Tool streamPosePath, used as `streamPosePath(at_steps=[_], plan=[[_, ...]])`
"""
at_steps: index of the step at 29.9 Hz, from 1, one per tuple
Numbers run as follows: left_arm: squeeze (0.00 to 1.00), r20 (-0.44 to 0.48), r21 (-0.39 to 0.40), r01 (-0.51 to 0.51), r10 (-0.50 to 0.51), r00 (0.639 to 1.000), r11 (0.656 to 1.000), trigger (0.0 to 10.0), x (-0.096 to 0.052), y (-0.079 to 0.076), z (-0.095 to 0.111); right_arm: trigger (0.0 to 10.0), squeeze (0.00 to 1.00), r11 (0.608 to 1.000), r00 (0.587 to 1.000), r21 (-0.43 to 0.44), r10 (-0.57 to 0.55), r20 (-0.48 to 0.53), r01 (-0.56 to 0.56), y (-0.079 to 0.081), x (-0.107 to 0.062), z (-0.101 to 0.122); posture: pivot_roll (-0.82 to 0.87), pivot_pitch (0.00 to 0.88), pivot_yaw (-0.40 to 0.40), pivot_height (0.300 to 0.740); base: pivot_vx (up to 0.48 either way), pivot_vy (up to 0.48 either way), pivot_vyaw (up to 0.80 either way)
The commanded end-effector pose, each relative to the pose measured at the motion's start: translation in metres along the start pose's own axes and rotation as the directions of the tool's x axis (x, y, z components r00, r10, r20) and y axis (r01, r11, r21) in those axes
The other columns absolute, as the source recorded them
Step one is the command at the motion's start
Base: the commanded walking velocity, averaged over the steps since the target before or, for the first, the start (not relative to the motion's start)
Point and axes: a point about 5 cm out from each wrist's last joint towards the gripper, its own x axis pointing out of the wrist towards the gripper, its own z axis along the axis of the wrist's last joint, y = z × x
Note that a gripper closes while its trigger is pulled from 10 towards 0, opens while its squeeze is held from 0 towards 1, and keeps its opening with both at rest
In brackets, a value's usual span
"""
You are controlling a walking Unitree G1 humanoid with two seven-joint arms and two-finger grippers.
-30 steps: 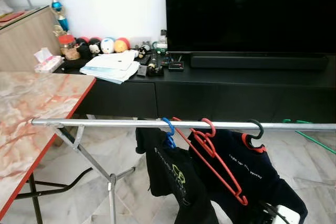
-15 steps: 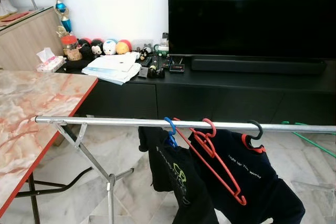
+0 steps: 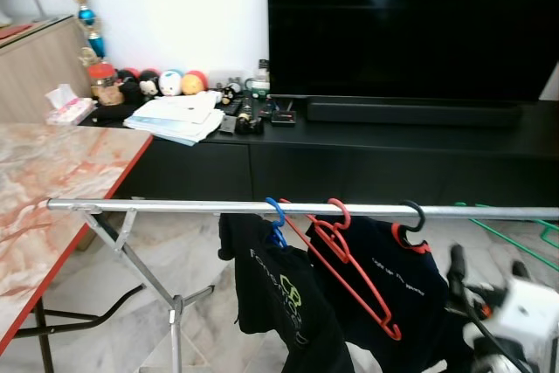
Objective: Hang hanger
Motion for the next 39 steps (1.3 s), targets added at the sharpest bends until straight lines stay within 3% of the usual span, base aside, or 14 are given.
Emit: streamPosePath(at_steps=[1, 4, 7, 8, 9, 13, 14, 15, 16, 21, 28, 31, 35, 39], plan=[[0.0, -0.015, 0.006, -0.009, 0.009, 1.0, 1.0, 10.0, -0.001, 0.004, -0.001, 10.0, 0.0, 0.999, 0.998, -0.01, 0.039, -0.043, -0.039, 0.002, 0.0, 0.003, -0.07, 0.0, 0.029, 0.74, 0.0, 0.0, 0.0], [0.0, -0.014, 0.005, -0.009, 0.009, 1.0, 1.0, 10.0, -0.001, 0.004, -0.001, 10.0, 0.0, 0.998, 0.992, -0.039, 0.046, -0.117, -0.051, 0.0, -0.001, 0.002, -0.07, 0.0, 0.029, 0.74, 0.0, 0.0, 0.0], [0.0, -0.015, 0.007, -0.009, 0.009, 1.0, 1.0, 10.0, -0.001, 0.005, -0.001, 10.0, 0.04, 0.999, 0.984, 0.009, 0.039, -0.176, -0.038, -0.009, -0.003, 0.003, -0.07, 0.0, 0.034, 0.74, 0.0, 0.0, 0.0], [0.0, -0.015, 0.008, -0.008, 0.008, 1.0, 1.0, 10.0, -0.001, 0.005, -0.002, 10.0, 0.98, 0.999, 0.983, 0.012, 0.04, -0.18, -0.038, -0.01, -0.002, 0.003, -0.07, 0.0, 0.035, 0.74, 0.0, 0.0, 0.0], [0.0, -0.016, 0.009, -0.007, 0.008, 1.0, 1.0, 10.0, -0.001, 0.004, -0.002, 10.0, 1.0, 0.999, 0.98, 0.017, 0.044, -0.195, -0.041, -0.012, -0.002, 0.003, -0.07, 0.0, 0.037, 0.74, 0.0, 0.0, 0.0], [0.0, -0.016, 0.01, -0.005, 0.005, 1.0, 1.0, 10.0, -0.001, 0.005, -0.002, 10.0, 1.0, 0.99, 0.955, 0.078, 0.136, -0.264, -0.12, -0.013, 0.002, 0.0, -0.07, 0.0, 0.037, 0.74, 0.0, 0.0, 0.0], [0.0, -0.016, 0.01, -0.005, 0.005, 1.0, 1.0, 10.0, -0.001, 0.005, -0.001, 10.0, 0.35, 0.986, 0.944, 0.06, 0.165, -0.285, -0.154, -0.013, 0.001, -0.001, -0.07, 0.0, 0.037, 0.74, 0.0, 0.0, 0.0], [0.0, -0.016, 0.011, -0.005, 0.005, 1.0, 1.0, 10.0, -0.001, 0.005, -0.001, 10.0, 0.35, 0.981, 0.93, 0.036, 0.192, -0.312, -0.19, -0.013, 0.001, -0.002, -0.07, 0.0, 0.037, 0.74, 0.0, 0.0, 0.0], [0.0, -0.016, 0.012, -0.004, 0.004, 1.0, 1.0, 10.0, -0.001, 0.005, -0.001, 10.0, 0.0, 0.976, 0.919, 0.036, 0.214, -0.33, -0.215, -0.015, 0.0, -0.003, -0.07, 0.0, 0.035, 0.74, 0.0, 0.0, 0.0], [0.0, -0.014, 0.012, 0.0, 0.0, 1.0, 1.0, 10.0, -0.001, 0.004, -0.001, 10.0, 0.0, 0.961, 0.878, -0.022, 0.242, -0.414, -0.276, -0.044, 0.004, -0.006, -0.07, 0.0, 0.034, 0.74, 0.0, 0.0, 0.0], [0.0, -0.012, 0.007, 0.002, -0.002, 1.0, 1.0, 10.0, -0.001, 0.004, 0.0, 10.0, 0.0, 0.948, 0.871, -0.126, 0.21, -0.443, -0.293, -0.067, 0.02, -0.005, -0.05, 0.0, 0.035, 0.74, 0.0, 0.0, 0.0], [0.0, -0.011, 0.004, 0.0, 0.0, 1.0, 1.0, 10.0, -0.001, 0.005, 0.0, 10.0, 0.0, 0.946, 0.878, -0.136, 0.213, -0.43, -0.296, -0.071, 0.025, -0.002, -0.06, 0.0, 0.037, 0.74, 0.0, 0.0, 0.0], [0.0, -0.012, 0.005, 0.0, 0.0, 1.0, 1.0, 10.0, -0.001, 0.005, 0.0, 10.0, 0.0, 0.943, 0.873, -0.085, 0.26, -0.412, -0.321, -0.071, 0.031, -0.002, -0.06, 0.0, 0.038, 0.74, 0.0, 0.0, 0.0], [0.0, -0.011, 0.0, 0.001, -0.001, 1.0, 1.0, 10.0, -0.001, 0.005, 0.0, 10.0, 0.0, 0.916, 0.838, -0.019, 0.358, -0.411, -0.401, -0.059, 0.033, -0.009, -0.04, 0.0, 0.037, 0.74, 0.0, 0.0, 0.0]])
